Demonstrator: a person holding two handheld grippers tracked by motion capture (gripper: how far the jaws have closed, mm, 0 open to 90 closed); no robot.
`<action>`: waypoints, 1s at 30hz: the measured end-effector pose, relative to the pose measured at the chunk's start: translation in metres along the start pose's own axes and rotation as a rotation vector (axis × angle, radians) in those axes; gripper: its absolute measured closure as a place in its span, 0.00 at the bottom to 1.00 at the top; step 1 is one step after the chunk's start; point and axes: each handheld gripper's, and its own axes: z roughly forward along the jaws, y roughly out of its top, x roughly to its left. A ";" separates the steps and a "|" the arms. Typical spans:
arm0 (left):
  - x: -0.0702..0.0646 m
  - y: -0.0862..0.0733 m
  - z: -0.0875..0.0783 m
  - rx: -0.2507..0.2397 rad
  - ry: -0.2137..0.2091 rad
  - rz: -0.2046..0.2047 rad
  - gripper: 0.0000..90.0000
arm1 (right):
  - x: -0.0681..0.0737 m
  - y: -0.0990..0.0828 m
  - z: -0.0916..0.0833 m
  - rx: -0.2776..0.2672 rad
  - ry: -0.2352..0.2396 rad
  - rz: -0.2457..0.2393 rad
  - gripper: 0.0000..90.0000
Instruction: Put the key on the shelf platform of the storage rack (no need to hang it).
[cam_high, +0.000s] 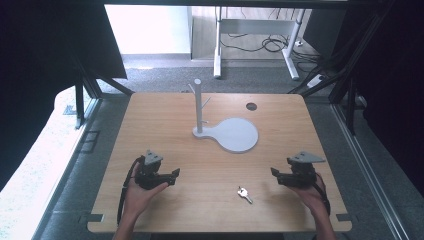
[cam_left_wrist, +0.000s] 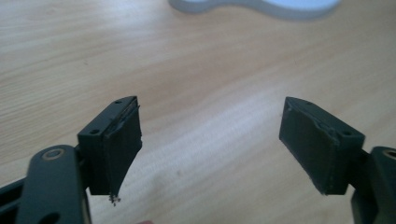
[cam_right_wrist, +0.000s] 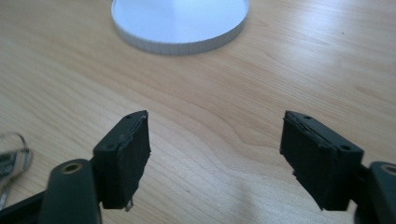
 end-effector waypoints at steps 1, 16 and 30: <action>0.000 0.000 0.000 0.000 0.000 0.000 0.25 | 0.000 0.000 0.000 0.000 0.000 0.000 0.29; -0.013 0.006 -0.003 -0.019 -0.039 0.043 0.26 | -0.005 -0.014 -0.018 -0.025 0.020 0.038 0.42; -0.006 0.005 0.003 0.020 -0.033 0.033 0.26 | -0.013 -0.019 -0.013 0.009 0.041 0.119 0.42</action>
